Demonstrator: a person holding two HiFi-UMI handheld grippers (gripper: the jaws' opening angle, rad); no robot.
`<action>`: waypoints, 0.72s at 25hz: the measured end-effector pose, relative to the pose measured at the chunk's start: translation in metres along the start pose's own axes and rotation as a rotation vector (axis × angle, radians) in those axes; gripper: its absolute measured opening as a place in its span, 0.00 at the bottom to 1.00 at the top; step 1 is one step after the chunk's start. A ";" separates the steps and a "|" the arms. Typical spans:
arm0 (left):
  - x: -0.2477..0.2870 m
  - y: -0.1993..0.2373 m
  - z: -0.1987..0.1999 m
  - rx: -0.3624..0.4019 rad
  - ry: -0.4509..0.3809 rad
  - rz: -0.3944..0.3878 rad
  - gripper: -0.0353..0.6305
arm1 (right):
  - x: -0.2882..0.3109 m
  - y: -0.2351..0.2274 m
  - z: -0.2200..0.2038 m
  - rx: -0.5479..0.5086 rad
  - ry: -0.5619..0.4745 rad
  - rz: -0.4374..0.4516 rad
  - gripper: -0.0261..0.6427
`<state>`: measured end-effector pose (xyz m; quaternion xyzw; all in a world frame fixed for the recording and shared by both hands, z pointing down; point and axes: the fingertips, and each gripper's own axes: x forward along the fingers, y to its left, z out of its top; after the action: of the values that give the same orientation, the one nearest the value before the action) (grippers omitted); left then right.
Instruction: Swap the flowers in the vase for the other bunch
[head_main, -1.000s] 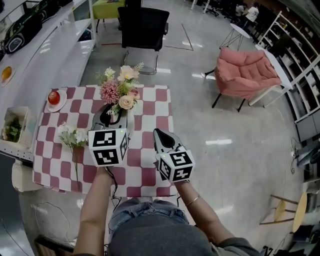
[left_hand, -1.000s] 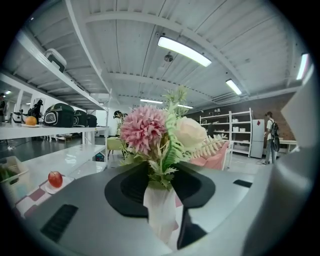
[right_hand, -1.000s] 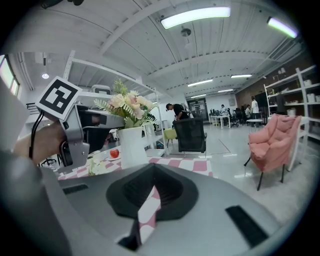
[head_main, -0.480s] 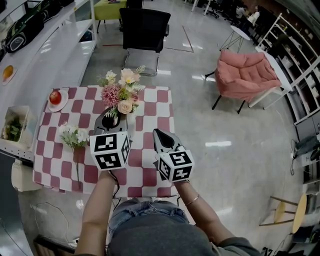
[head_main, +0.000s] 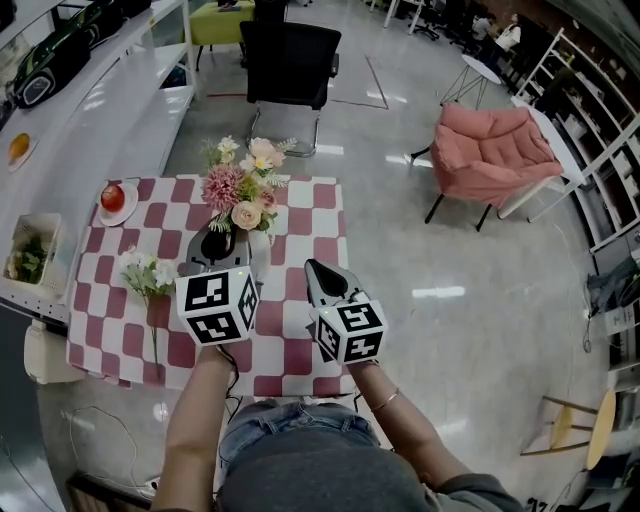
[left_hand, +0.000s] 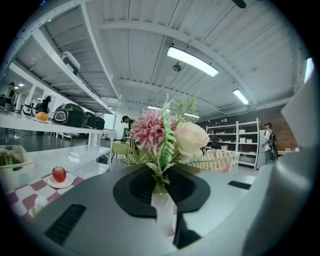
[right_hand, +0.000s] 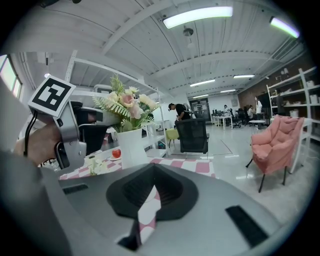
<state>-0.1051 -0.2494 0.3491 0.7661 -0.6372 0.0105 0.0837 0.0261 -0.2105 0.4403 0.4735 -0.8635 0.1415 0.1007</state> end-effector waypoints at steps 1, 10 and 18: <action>0.000 0.000 0.001 -0.005 -0.003 0.001 0.12 | 0.000 0.000 0.000 -0.001 0.000 0.002 0.05; -0.005 0.000 0.006 -0.050 -0.038 0.006 0.12 | 0.000 -0.001 -0.002 -0.011 0.003 0.025 0.05; -0.008 0.005 0.008 -0.112 -0.052 -0.002 0.11 | 0.002 0.001 -0.002 -0.023 0.007 0.045 0.05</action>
<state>-0.1120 -0.2436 0.3412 0.7606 -0.6382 -0.0455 0.1099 0.0237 -0.2110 0.4422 0.4521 -0.8752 0.1356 0.1056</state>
